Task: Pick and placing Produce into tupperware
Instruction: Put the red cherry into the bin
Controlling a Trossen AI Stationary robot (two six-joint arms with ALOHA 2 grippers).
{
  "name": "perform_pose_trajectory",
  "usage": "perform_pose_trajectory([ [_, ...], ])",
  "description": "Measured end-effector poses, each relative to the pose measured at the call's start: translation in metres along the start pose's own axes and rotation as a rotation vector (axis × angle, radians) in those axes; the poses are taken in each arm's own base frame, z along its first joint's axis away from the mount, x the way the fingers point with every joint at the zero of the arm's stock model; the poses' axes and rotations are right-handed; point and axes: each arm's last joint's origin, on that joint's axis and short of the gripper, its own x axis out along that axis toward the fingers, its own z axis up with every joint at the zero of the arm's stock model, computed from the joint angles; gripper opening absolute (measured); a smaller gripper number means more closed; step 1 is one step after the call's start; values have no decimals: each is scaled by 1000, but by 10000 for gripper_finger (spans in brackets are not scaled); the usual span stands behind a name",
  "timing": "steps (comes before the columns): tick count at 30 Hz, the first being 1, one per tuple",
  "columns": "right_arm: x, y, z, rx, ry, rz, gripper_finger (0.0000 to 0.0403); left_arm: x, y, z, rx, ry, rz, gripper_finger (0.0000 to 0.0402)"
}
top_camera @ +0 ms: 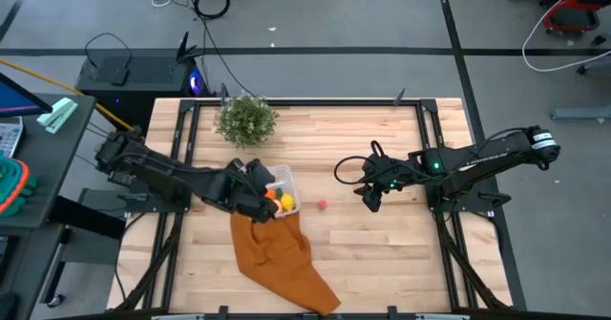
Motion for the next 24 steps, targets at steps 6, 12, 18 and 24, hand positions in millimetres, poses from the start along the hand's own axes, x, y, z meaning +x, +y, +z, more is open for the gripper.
perform_pose_trajectory([
  [6,0,0,1,-2,-14,-11,173,11,8,7,-56,129,-44,0],
  [12,0,0,1,-2,-25,-14,173,25,21,19,-156,263,-91,0],
  [18,0,0,1,2,-25,-14,173,44,31,27,-198,521,-266,0],
  [24,0,0,1,4,-25,-14,173,49,31,28,-167,574,-321,0],
])
